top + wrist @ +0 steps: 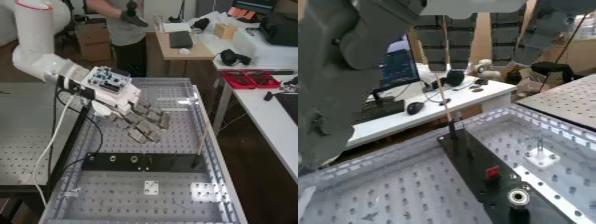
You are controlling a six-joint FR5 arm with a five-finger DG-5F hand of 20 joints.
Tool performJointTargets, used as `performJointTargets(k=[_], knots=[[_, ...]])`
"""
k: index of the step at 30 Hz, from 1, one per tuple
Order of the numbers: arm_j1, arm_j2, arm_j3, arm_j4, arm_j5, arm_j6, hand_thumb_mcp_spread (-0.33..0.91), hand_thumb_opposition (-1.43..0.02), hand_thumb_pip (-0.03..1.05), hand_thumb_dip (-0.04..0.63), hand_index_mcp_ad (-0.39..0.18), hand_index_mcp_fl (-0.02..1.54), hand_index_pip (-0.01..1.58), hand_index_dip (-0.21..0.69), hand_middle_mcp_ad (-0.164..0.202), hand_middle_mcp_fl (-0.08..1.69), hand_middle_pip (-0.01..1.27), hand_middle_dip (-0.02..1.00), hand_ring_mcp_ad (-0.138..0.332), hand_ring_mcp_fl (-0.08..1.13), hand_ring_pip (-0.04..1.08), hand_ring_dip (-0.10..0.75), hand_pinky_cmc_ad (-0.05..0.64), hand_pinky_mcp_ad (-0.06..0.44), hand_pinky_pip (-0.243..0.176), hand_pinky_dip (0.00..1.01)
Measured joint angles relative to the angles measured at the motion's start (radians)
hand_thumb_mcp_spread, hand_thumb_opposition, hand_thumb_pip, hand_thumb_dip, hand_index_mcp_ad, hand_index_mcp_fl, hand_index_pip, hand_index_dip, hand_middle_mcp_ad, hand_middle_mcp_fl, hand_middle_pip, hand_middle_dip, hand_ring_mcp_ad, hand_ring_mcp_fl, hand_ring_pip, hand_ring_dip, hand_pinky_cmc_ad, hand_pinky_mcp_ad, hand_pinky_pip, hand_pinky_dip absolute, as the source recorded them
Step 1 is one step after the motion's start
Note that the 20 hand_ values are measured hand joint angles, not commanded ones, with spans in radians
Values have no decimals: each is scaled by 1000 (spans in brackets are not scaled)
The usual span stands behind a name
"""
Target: Grab the pcb board and place it in the clear container
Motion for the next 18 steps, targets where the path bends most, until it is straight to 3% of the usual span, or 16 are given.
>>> performJointTargets(k=[5,9,13,18], knots=[[0,-38,-20,46,71,-3,443,-730,251,96,7,202,84,211,42,52,141,94,227,35,101,5,276,204,-63,143],[0,-70,-32,84,117,-3,478,-730,316,122,0,206,87,253,24,51,145,108,195,38,103,5,276,197,-59,147],[-3,-106,-33,93,148,-4,504,-726,316,164,-23,222,120,295,26,49,147,110,194,35,105,9,276,178,-59,143],[-15,-139,-22,107,166,-1,536,-747,316,188,-26,204,281,316,7,51,140,110,180,19,103,21,276,180,-63,147]])
